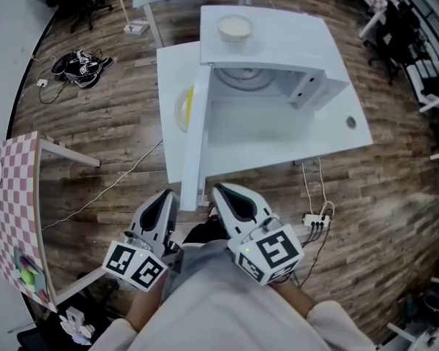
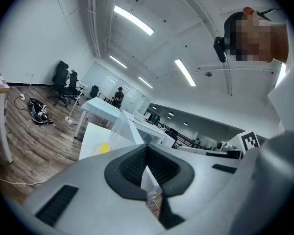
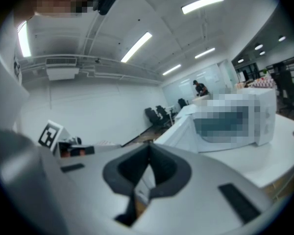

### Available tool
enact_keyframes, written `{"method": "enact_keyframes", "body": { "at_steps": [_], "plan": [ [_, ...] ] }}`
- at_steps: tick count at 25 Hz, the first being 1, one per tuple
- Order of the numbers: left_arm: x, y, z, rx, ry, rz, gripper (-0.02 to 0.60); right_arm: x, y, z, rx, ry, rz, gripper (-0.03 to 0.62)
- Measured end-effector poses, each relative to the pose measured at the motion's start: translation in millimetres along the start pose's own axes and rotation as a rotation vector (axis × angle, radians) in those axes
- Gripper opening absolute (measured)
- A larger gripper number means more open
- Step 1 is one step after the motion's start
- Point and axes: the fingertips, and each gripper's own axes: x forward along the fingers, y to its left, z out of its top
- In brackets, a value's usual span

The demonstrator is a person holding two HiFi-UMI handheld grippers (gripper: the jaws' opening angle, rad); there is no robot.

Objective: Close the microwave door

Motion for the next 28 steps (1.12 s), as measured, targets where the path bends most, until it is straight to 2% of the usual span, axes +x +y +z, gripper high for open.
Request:
{"method": "enact_keyframes", "body": {
  "at_steps": [8,14,28],
  "plan": [
    [12,26,-15,0.005,0.094,-0.028,0.018,20,-4,-3,0.009,0.010,-0.047,0.021],
    [17,26,-27,-0.001,0.155,-0.074,0.018,21,-14,-5,0.026,0.021,-0.089,0.021],
    [25,20,-36,-0.057,0.176,-0.123,0.018,25,-25,-12,0.047,0.050,-0.088,0.021]
  ]
}}
